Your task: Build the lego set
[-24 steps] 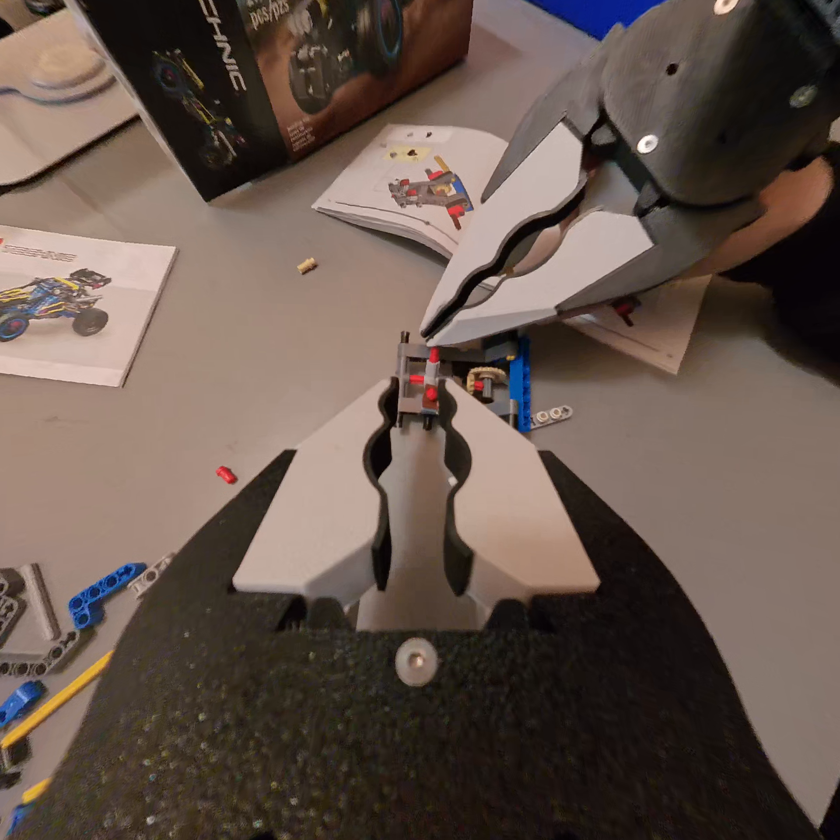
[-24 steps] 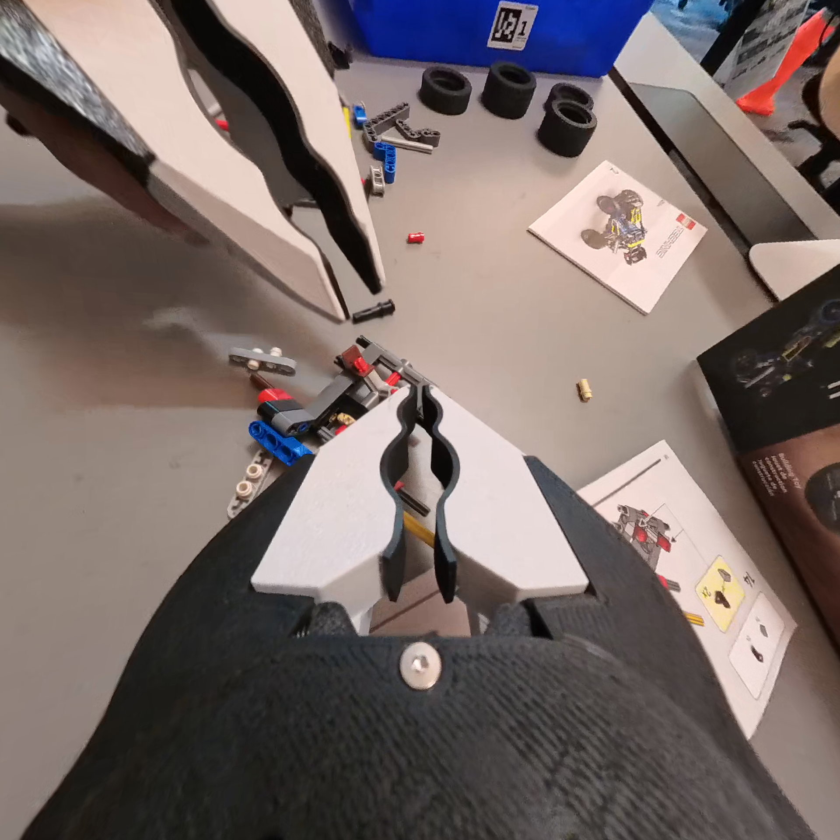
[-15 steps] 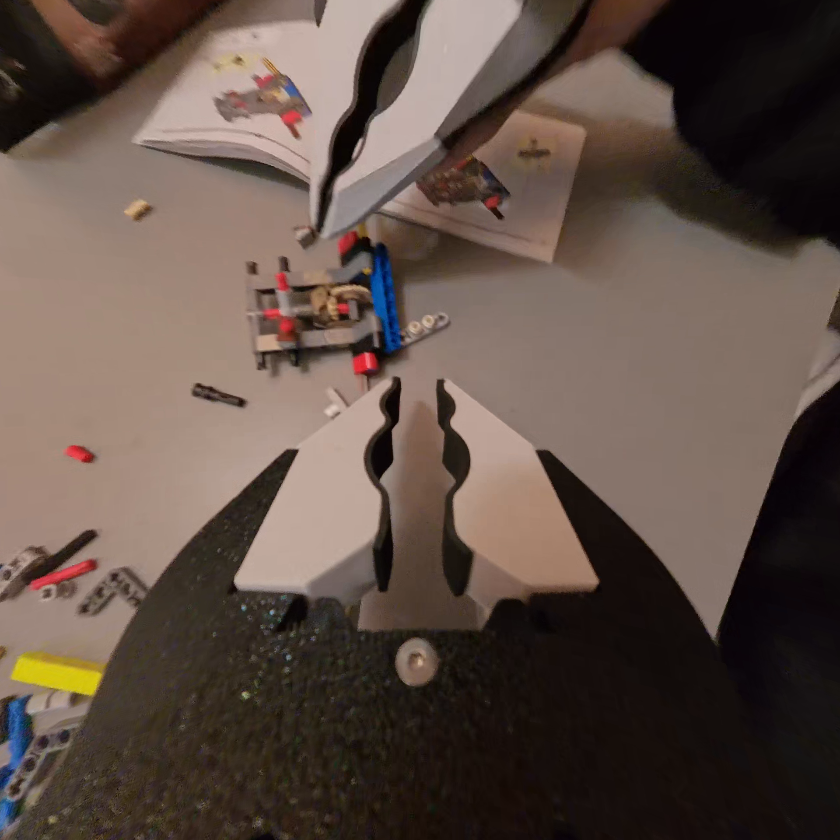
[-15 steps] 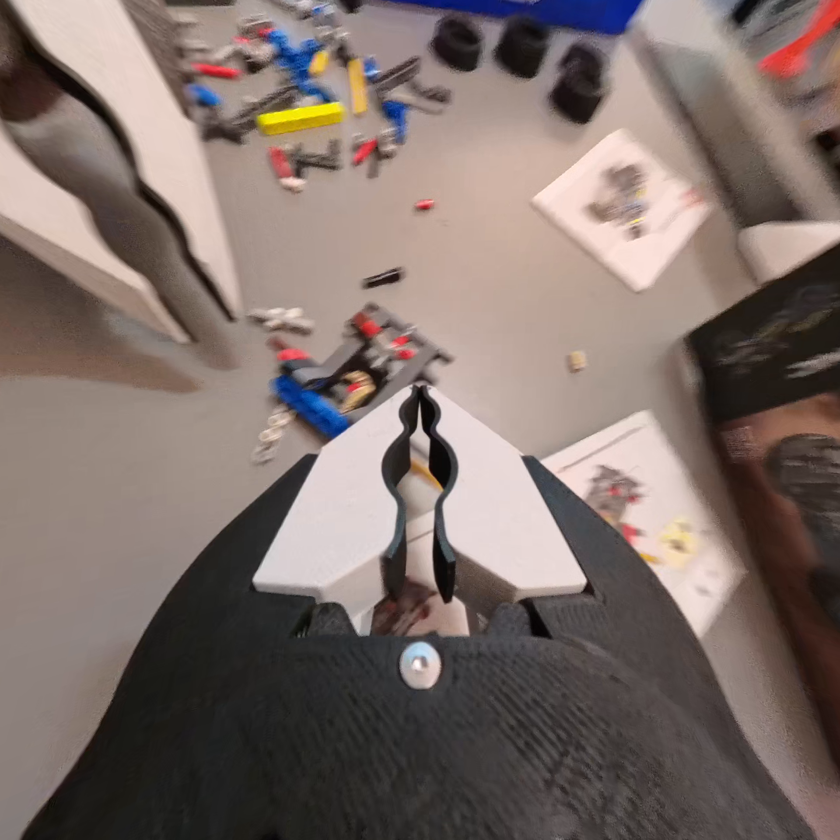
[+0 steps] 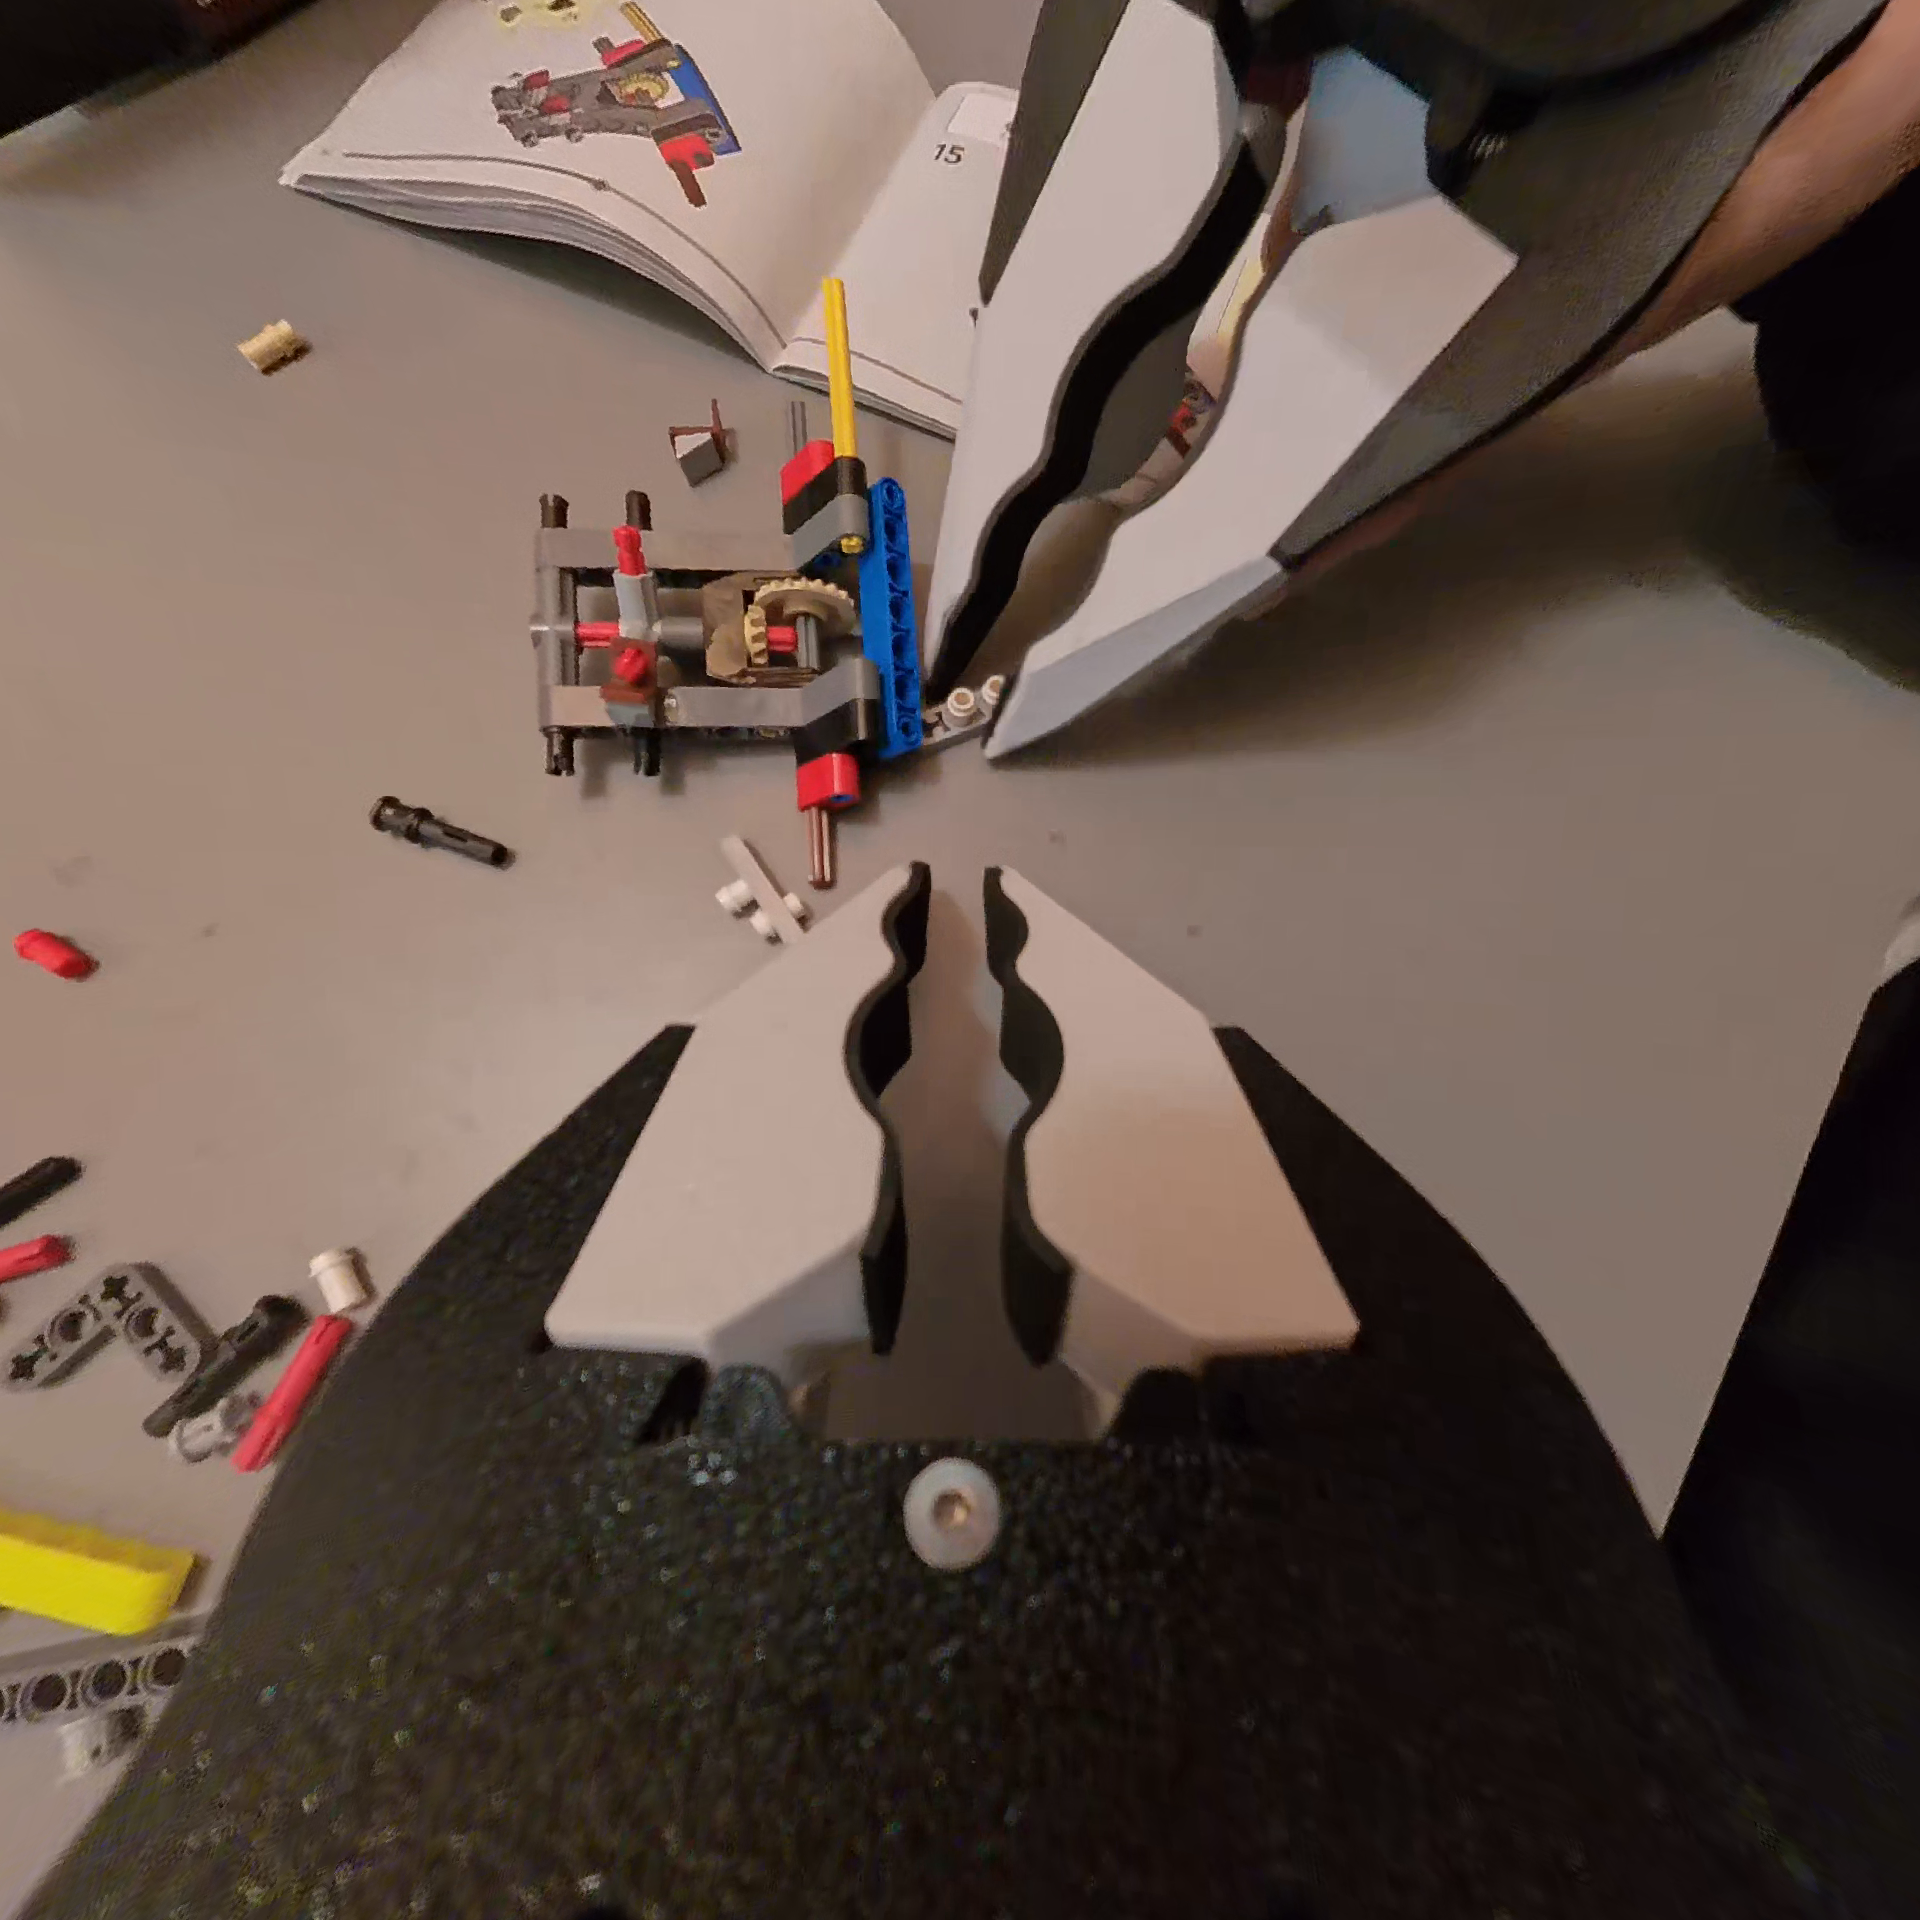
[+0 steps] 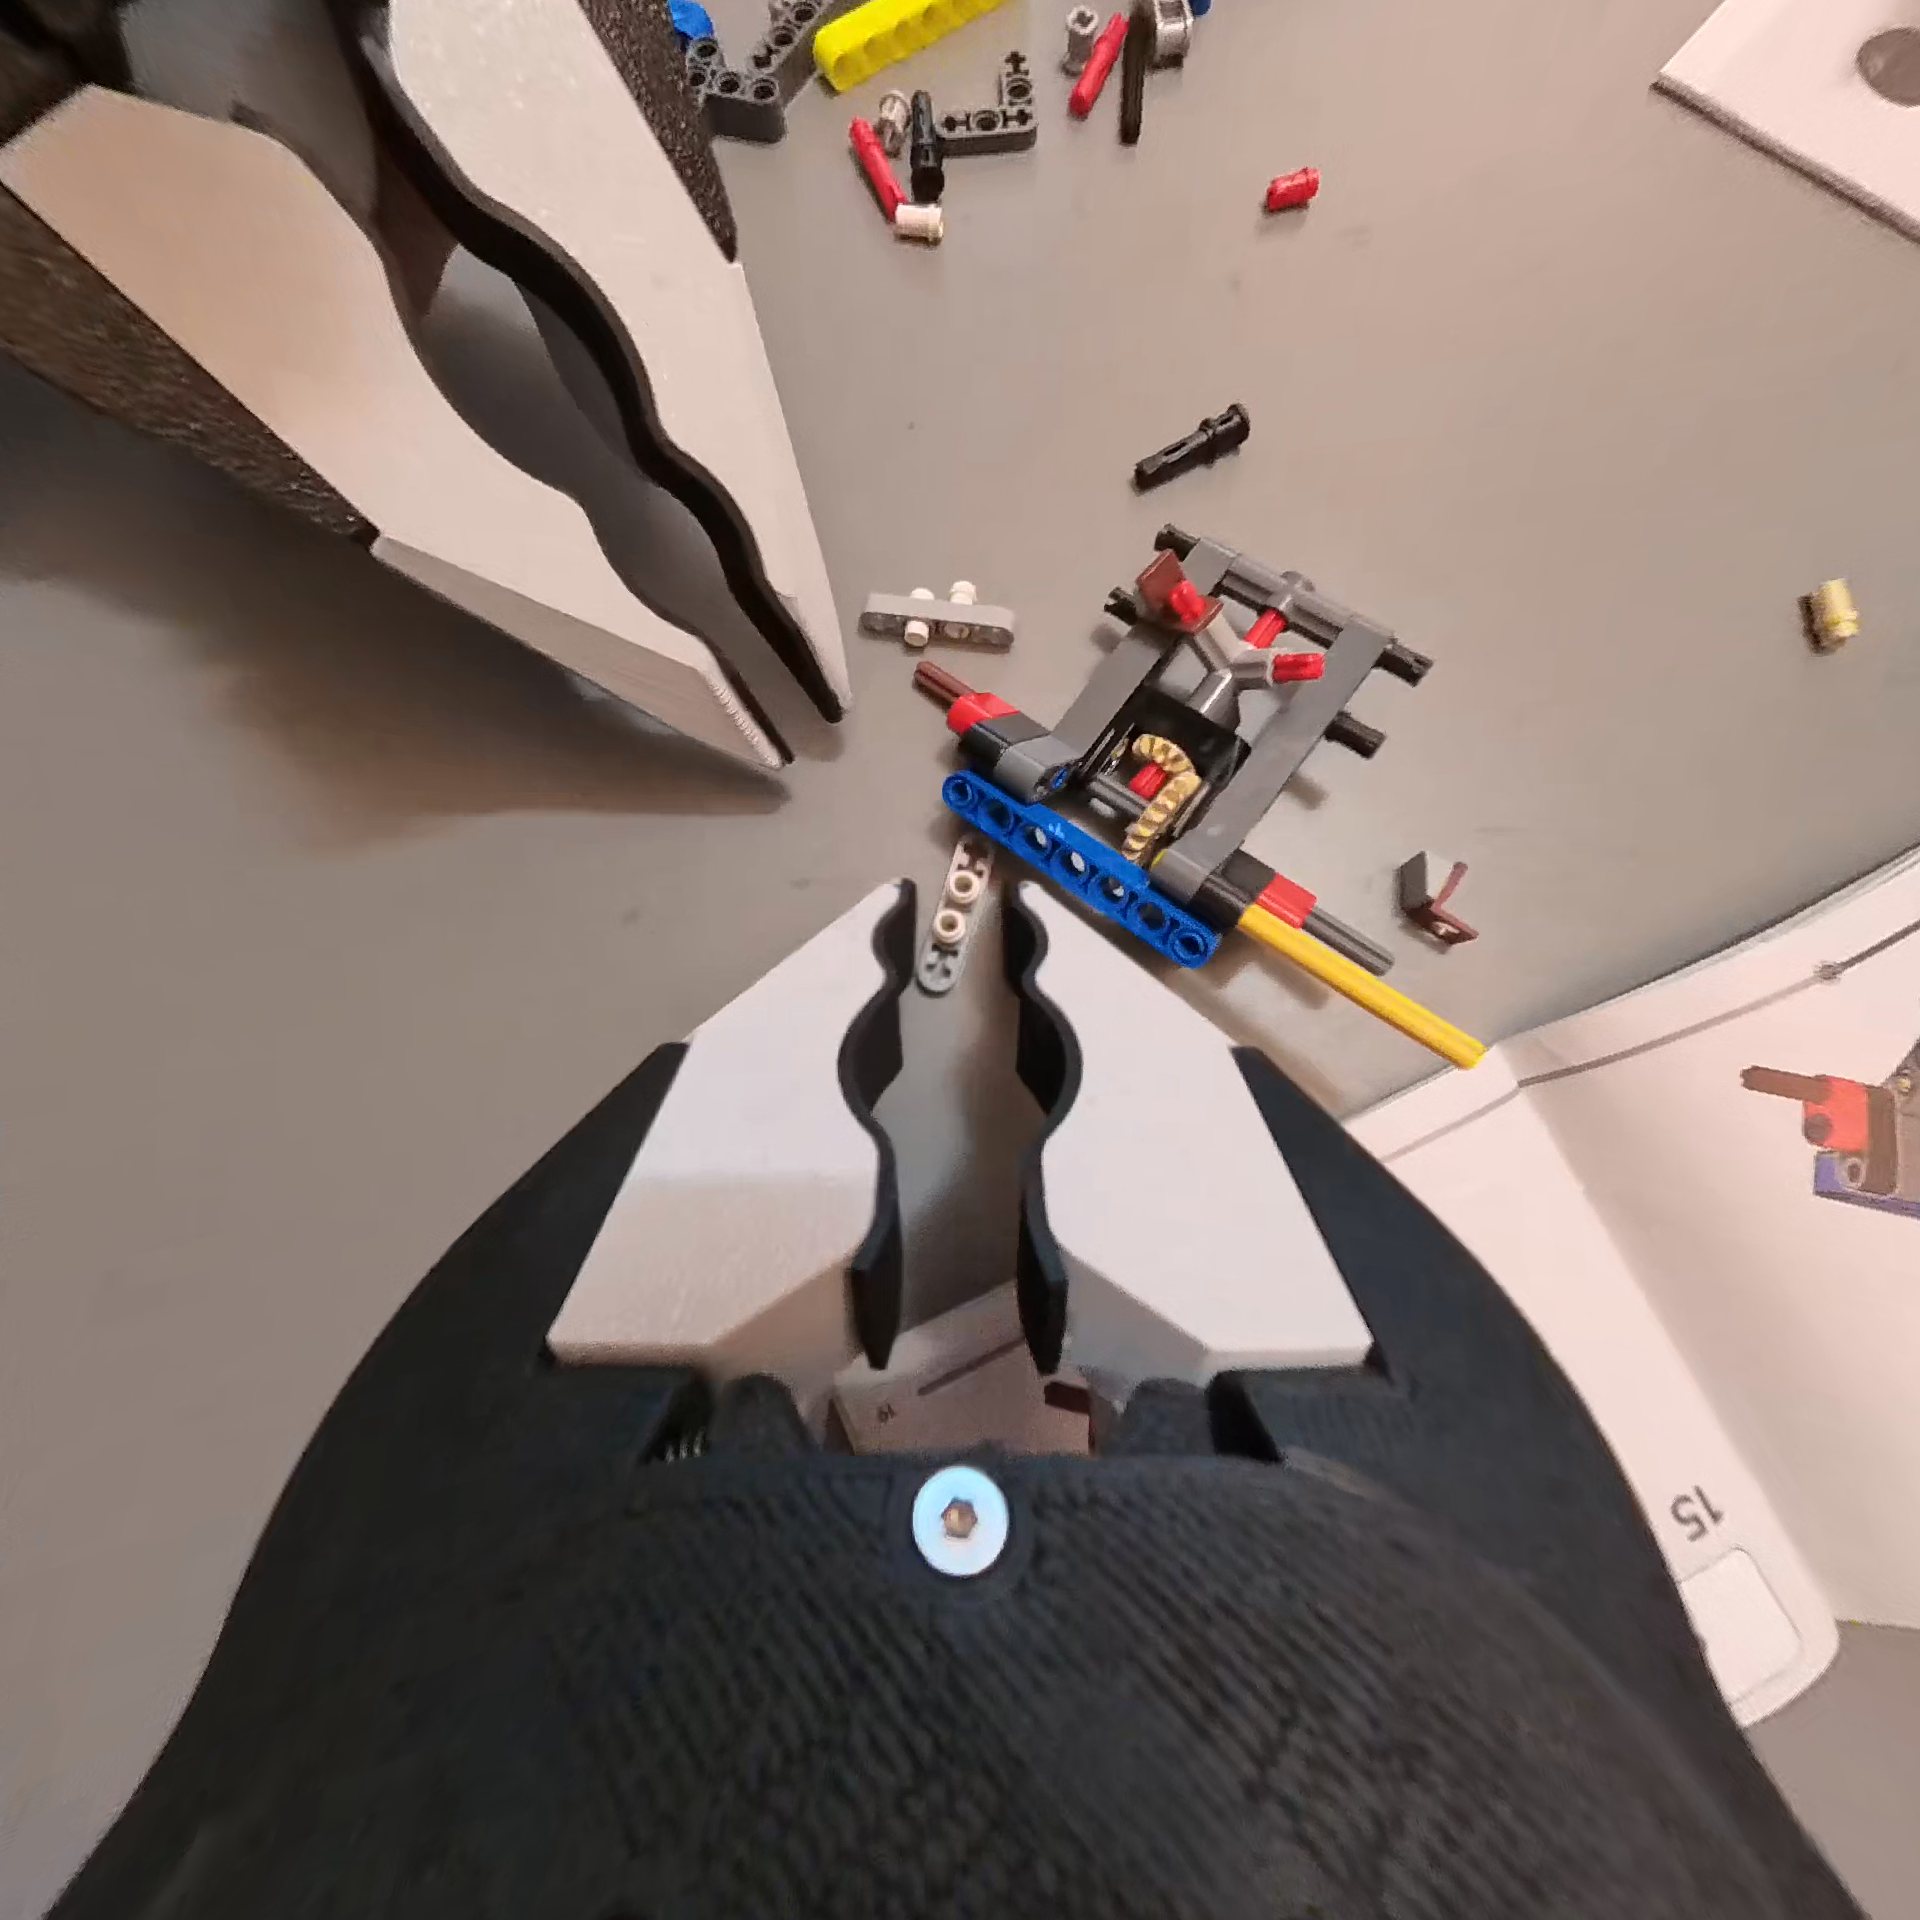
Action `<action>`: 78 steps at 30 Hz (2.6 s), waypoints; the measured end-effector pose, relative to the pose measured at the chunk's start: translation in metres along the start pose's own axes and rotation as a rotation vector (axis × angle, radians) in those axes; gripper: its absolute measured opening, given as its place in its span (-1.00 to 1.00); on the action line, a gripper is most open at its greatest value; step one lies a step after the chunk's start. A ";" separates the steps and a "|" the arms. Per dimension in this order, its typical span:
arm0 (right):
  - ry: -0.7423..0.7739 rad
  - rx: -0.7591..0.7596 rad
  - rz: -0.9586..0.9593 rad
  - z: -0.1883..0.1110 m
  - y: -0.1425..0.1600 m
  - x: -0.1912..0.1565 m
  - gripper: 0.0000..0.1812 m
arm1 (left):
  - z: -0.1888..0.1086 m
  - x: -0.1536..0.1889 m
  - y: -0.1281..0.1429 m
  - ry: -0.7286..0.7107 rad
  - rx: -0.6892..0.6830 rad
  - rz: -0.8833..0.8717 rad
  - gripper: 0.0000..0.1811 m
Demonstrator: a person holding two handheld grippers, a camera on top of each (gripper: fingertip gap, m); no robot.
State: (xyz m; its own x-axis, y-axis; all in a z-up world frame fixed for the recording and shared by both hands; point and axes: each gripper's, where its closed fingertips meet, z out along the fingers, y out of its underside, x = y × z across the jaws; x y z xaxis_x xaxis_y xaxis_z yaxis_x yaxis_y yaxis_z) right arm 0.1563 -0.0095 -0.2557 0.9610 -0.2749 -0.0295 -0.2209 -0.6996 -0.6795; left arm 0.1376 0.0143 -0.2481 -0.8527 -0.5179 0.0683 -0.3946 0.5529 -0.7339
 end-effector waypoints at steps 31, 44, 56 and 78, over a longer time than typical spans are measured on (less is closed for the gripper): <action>0.658 0.386 -0.654 -0.049 -0.073 -0.012 -0.94 | -0.044 -0.002 -0.067 0.244 0.582 -0.562 -0.92; 0.579 0.467 -0.616 -0.050 -0.077 -0.020 -0.96 | -0.043 -0.006 -0.063 0.247 0.542 -0.463 -0.85; 0.457 0.612 -0.534 -0.059 -0.085 -0.031 -1.00 | -0.047 0.004 -0.062 0.469 0.560 -0.546 -0.93; -0.028 0.126 -0.160 -0.049 0.020 -0.003 -0.85 | 0.034 0.036 -0.017 0.020 -0.010 0.148 -0.80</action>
State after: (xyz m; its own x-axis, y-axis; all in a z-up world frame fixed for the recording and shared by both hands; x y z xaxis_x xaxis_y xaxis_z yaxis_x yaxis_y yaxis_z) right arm 0.1411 -0.0556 -0.2333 0.9868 -0.1473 0.0668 -0.0445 -0.6446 -0.7633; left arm 0.1251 -0.0355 -0.2562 -0.9083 -0.4174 -0.0265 -0.2675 0.6285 -0.7303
